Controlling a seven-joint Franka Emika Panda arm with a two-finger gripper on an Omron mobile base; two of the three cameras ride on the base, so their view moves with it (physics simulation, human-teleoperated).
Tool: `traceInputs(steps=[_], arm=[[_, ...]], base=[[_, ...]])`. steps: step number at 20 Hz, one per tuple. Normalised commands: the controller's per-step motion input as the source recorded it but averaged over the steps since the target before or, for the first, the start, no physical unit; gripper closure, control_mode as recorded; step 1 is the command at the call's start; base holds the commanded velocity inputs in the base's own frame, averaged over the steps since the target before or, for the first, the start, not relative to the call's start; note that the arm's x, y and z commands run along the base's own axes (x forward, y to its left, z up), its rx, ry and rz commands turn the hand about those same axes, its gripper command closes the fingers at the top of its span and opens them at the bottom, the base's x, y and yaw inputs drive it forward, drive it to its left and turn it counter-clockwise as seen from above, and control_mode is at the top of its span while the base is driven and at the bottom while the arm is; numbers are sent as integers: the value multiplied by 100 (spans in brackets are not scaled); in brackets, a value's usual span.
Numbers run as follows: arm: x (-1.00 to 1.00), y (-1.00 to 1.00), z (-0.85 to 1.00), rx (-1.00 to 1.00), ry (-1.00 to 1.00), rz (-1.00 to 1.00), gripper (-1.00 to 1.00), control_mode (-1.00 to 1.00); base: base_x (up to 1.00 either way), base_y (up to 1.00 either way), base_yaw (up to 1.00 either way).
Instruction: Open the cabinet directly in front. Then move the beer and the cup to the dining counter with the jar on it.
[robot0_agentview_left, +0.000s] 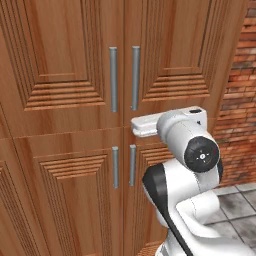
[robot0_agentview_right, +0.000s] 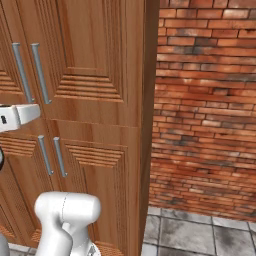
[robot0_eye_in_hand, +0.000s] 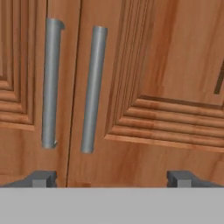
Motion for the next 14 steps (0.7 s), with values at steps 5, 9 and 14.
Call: traceInputs(steps=[5,9,14], arm=[[0,0,-2,2,-31,1,-100,-100],[0,0,-7,12,-32,0,-100,-100],[0,0,-5,3,-21,0,-100,-100]], base=[[0,0,0],[0,0,0],[0,0,0]])
